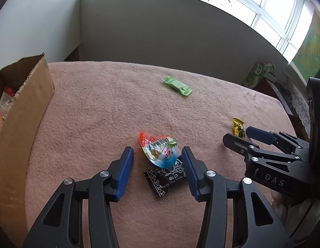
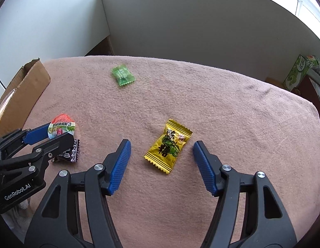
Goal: Organize snacks
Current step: 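Grasp the red-green candy with the left tool while the right tool grasps the yellow candy, then carry both candies to the box and open both tools over it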
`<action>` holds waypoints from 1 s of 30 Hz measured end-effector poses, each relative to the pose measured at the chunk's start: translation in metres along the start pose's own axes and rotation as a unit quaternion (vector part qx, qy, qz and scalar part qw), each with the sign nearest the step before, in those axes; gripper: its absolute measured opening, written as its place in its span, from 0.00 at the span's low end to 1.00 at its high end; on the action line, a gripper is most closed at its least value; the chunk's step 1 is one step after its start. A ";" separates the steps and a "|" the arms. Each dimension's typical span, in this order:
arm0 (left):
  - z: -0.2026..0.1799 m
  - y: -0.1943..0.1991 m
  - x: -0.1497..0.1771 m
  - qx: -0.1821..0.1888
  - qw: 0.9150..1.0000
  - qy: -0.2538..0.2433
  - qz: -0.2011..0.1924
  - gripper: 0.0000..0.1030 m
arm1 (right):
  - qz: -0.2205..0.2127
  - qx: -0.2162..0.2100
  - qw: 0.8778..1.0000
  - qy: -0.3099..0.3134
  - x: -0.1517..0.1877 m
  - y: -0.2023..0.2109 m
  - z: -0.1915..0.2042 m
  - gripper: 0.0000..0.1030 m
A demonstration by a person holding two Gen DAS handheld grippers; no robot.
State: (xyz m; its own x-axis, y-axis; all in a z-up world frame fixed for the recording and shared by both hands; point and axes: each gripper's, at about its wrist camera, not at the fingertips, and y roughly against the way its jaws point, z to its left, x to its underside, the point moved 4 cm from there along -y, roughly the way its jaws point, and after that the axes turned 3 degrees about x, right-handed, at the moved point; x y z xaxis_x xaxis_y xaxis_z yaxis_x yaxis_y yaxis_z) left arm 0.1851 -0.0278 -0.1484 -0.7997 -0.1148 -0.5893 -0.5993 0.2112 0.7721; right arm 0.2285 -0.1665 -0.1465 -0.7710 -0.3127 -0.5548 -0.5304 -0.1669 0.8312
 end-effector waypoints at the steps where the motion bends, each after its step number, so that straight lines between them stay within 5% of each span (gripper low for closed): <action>1: -0.001 0.000 0.001 -0.006 1.000 -0.004 0.000 0.46 | 0.001 0.006 1.000 0.011 0.001 0.000 0.002 0.63; 5: -0.004 0.000 0.001 -0.017 1.000 -0.011 0.001 0.44 | 0.004 0.007 1.000 0.029 0.002 0.001 0.001 0.56; 11: 0.006 0.001 -0.002 -0.012 1.000 0.007 0.001 0.29 | 0.007 0.009 1.000 0.026 0.005 0.005 -0.013 0.28; 30: 0.023 0.023 0.004 -0.007 1.000 0.010 -0.014 0.23 | -0.021 -0.005 1.000 -0.018 0.013 0.035 -0.035 0.27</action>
State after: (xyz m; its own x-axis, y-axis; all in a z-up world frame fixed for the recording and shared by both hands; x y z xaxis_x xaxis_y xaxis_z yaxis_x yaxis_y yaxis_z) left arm 0.1685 -0.0009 -0.1383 -0.7833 -0.1389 -0.6059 -0.6215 0.1943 0.7589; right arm 0.2124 -0.2088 -0.1229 -0.7605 -0.2709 -0.5901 -0.5593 -0.1882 0.8073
